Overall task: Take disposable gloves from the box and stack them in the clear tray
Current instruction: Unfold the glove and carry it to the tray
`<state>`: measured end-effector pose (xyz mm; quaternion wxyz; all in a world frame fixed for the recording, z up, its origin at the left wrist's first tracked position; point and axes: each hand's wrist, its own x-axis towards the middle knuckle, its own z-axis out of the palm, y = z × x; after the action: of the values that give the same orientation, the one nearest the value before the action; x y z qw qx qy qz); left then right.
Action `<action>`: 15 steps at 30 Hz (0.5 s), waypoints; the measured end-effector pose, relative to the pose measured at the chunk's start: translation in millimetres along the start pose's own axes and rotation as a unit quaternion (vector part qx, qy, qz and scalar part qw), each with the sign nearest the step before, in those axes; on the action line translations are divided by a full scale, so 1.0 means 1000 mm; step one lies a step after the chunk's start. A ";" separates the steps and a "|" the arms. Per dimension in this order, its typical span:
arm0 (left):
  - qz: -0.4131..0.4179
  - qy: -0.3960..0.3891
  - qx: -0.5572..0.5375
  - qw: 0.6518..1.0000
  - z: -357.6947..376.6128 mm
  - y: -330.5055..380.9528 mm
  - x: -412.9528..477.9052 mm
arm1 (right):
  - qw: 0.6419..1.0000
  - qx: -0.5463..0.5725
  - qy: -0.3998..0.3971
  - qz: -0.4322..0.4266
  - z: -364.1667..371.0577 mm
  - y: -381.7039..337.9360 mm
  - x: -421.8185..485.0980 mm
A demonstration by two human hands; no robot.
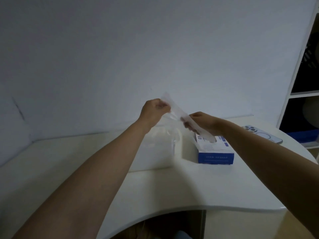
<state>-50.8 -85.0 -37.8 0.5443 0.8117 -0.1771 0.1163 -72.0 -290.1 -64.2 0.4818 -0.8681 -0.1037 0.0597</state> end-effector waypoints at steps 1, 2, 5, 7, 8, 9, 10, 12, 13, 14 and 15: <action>-0.024 -0.001 -0.019 1.000 -0.005 -0.001 0.000 | 1.000 0.024 -0.018 0.002 0.002 -0.004 0.002; -0.047 0.012 -0.024 0.999 -0.011 -0.003 0.000 | 0.999 0.046 -0.027 -0.003 0.005 -0.010 0.006; -0.074 0.090 0.070 0.991 -0.028 -0.014 0.002 | 0.997 0.067 0.033 -0.019 0.012 -0.023 0.018; -0.086 0.111 0.161 0.977 -0.037 -0.022 0.002 | 0.990 0.077 0.112 -0.036 0.013 -0.031 0.026; -0.096 0.109 0.185 0.972 -0.043 -0.026 0.002 | 0.983 0.086 0.152 -0.056 0.015 -0.037 0.030; -0.111 0.105 0.207 0.966 -0.048 -0.031 0.002 | 0.973 0.093 0.196 -0.081 0.016 -0.043 0.034; -0.126 0.100 0.232 0.959 -0.054 -0.036 0.001 | 0.960 0.094 0.239 -0.109 0.017 -0.049 0.038; -0.158 0.082 0.275 0.945 -0.062 -0.042 -0.002 | 0.937 0.073 0.301 -0.162 0.021 -0.063 0.042; -0.173 0.072 0.286 0.940 -0.067 -0.045 -0.004 | 0.934 0.054 0.299 -0.189 0.026 -0.070 0.044; -0.185 0.061 0.294 0.936 -0.069 -0.048 -0.006 | 0.937 0.027 0.273 -0.216 0.031 -0.076 0.045; -0.194 0.052 0.300 0.933 -0.071 -0.051 -0.007 | 0.945 -0.004 0.229 -0.235 0.040 -0.081 0.048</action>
<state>-36.0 -0.2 -56.4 0.2960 0.9485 0.0557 0.0979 -43.8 -204.6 -16.7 0.4898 -0.8112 -0.1916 -0.2556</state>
